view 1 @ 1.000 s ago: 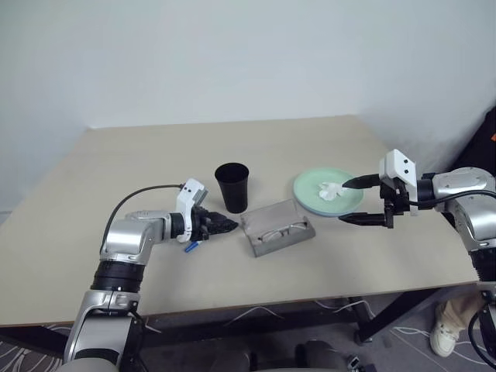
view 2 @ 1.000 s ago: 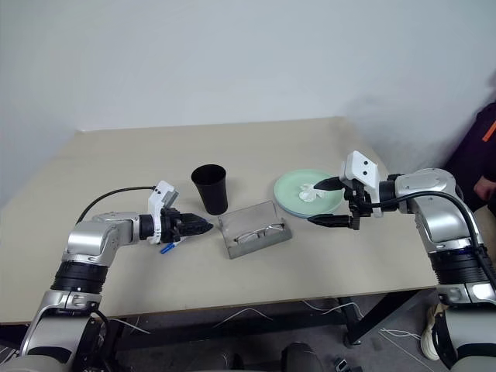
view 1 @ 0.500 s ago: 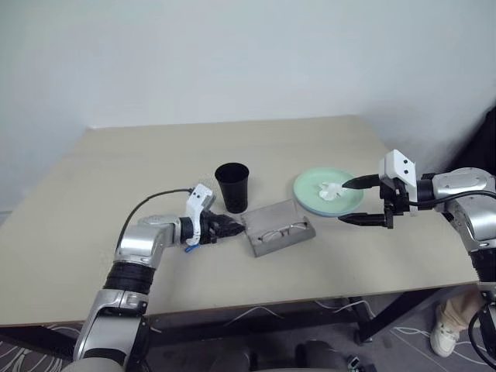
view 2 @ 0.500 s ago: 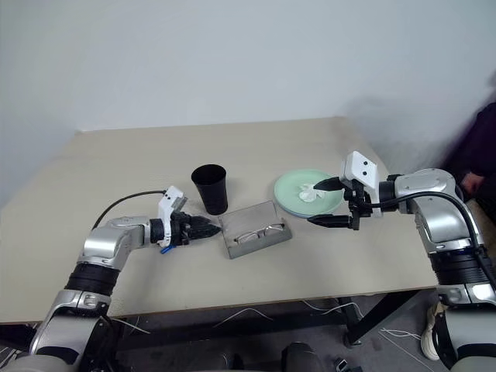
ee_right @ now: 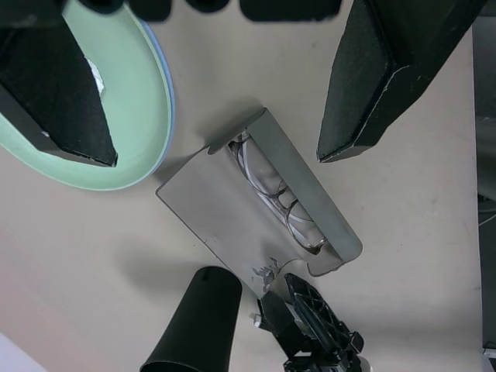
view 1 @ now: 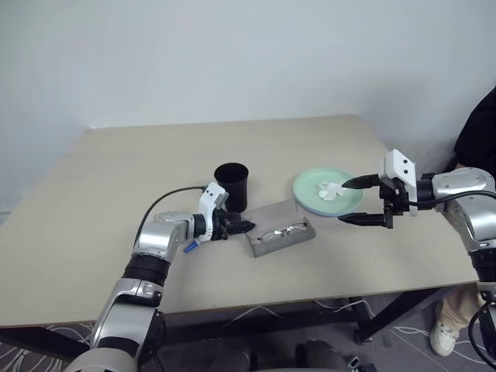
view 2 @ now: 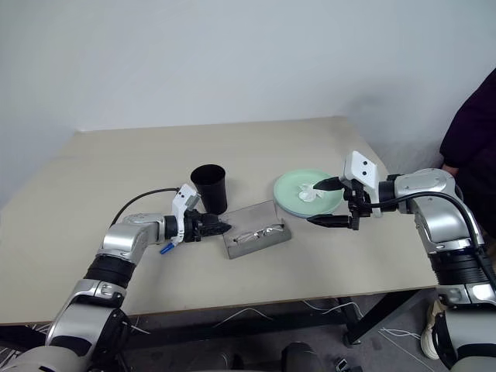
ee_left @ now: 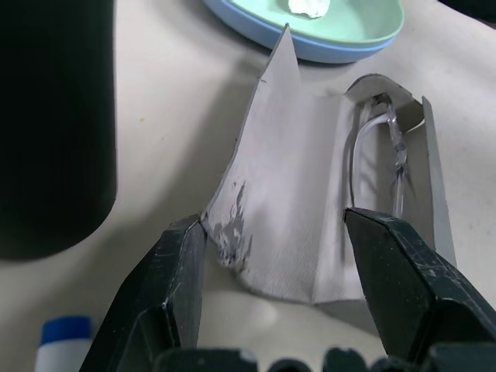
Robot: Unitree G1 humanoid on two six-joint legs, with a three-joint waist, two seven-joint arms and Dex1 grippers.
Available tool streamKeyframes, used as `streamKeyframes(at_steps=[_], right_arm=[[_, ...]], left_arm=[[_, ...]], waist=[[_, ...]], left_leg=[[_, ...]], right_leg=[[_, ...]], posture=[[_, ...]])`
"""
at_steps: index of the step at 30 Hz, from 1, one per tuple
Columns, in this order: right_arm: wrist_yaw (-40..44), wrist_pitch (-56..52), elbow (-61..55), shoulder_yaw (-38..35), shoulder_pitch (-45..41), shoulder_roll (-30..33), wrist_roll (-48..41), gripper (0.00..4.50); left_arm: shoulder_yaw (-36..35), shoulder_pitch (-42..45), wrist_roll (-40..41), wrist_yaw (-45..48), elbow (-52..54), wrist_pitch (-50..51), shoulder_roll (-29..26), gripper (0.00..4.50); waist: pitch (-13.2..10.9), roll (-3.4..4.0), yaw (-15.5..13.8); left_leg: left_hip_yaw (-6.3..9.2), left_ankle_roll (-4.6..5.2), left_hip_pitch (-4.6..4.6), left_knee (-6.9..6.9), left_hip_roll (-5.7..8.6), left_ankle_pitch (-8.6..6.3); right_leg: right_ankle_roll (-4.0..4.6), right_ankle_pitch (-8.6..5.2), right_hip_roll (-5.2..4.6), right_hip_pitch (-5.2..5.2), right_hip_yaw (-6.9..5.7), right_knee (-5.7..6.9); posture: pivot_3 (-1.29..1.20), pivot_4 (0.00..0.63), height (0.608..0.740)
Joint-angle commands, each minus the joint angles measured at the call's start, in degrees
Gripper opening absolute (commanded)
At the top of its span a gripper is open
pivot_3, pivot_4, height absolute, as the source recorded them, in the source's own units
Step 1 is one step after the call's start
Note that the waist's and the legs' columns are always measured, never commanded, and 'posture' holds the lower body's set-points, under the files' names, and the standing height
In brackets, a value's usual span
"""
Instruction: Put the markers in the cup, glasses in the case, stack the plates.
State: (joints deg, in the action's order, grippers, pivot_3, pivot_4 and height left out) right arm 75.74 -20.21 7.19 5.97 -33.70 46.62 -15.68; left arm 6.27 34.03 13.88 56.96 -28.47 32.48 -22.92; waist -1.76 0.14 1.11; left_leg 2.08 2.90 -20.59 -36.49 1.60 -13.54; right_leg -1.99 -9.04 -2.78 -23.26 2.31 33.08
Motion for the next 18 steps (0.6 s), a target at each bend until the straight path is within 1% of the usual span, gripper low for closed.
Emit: streamKeyframes(at_steps=[1,6,14,18], right_arm=[[-0.35,0.18,-2.04,-1.41,-1.21,0.17,-0.83,4.5],[-0.51,0.25,-2.01,-1.28,-1.3,0.05,-0.74,4.5],[-0.49,0.78,-1.5,-0.94,-1.53,-0.13,-0.5,4.5],[-0.35,0.97,-1.25,-0.78,-1.8,-0.23,-0.4,4.5]], left_arm=[[0.59,2.08,-0.6,1.03,0.54,-1.74,-0.06,2.98],[1.83,1.42,-0.18,3.36,4.11,-0.7,-0.72,2.98],[3.28,-1.4,1.99,6.83,15.83,3.28,-2.46,2.98],[3.76,-2.36,2.53,7.24,18.99,4.89,-3.3,2.98]], waist=[[0.0,0.0,0.0],[0.0,0.0,0.0],[0.0,0.0,0.04],[0.0,0.0,0.05]], left_leg=[[0.0,0.0,0.0,0.0,0.0,0.0],[-0.01,0.0,0.0,-0.02,0.0,0.0],[0.0,-0.01,-0.01,0.02,-0.04,0.0],[0.0,0.0,0.0,0.0,-0.04,0.0]], right_leg=[[0.0,0.0,0.0,0.0,0.0,0.0],[0.01,-0.01,0.0,0.0,0.0,0.0],[0.01,-0.01,0.0,-0.01,0.02,-0.02],[0.02,-0.02,0.0,-0.01,0.0,-0.01]], posture=[[0.0,0.0,0.727],[0.0,0.0,0.727],[0.0,0.0,0.727],[0.0,0.0,0.727]])
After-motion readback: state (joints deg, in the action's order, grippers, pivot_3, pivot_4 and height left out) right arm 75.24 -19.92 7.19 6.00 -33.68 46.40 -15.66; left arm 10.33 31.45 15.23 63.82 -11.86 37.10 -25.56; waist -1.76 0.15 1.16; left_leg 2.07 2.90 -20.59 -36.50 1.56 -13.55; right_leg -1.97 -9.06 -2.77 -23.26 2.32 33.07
